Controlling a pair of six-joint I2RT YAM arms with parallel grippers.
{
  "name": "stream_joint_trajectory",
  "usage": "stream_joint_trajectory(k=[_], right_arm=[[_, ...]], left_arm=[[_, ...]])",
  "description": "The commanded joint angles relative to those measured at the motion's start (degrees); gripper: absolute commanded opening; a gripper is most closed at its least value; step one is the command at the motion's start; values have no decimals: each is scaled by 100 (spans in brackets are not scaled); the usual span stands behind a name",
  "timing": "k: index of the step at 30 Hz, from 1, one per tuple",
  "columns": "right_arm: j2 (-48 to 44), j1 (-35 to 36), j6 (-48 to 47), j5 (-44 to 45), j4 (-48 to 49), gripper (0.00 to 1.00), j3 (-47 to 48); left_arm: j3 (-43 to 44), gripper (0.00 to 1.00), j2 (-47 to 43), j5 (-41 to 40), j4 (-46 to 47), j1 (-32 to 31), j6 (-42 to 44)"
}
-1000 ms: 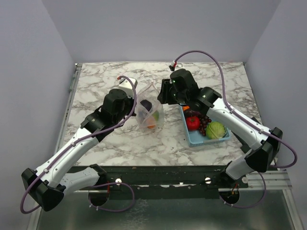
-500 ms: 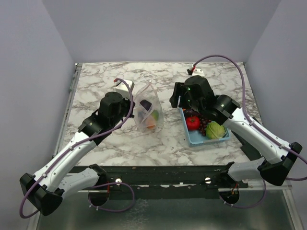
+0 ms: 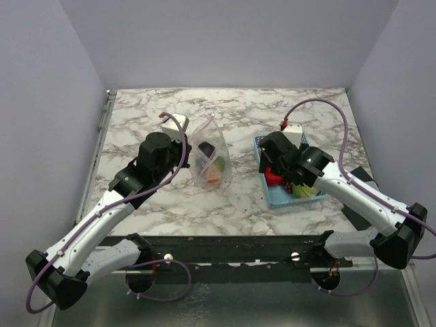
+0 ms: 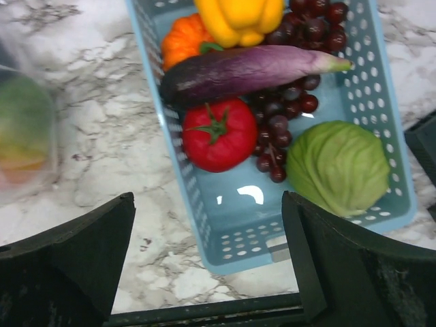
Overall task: Place the food in the zip-top bag and seal the zipper
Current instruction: Pick up the fake vegetable from the bin.
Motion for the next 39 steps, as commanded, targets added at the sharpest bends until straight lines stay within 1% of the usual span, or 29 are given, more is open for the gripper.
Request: stream_joint_trajectory(k=[1,5,7,8,21,29,32,36,38,39], right_arm=[[53,-179,410,639,-452,95,-247],[169,-408,518,750,-462,95,-464],[194,-540,580,829,-433,100,-568],[204,-637,607,823,-409,100,-627],[74,-2088,405,228,361,100,-1458],[104,-2392,336,-108,712,99,-1813],[71,-2446,337,-173,793,95,-1920],[49,-2477,335,-248,908,85,-2085],[66,-2485,330,-323,976,79,-2178],[68,-2491,321,-366,1013,73,-2222]], left_arm=[[-62,0,-184,111,121,32,-5],[-71,0,-203,90,113,28,8],[-73,0,-205,84,123,32,4],[-71,0,-205,84,119,32,6],[-88,0,-223,75,112,34,9],[-96,0,-215,76,113,32,13],[-99,0,-206,74,111,32,9],[-88,0,-201,84,115,32,13],[-97,0,-197,84,111,37,17],[-97,0,-196,88,110,32,14]])
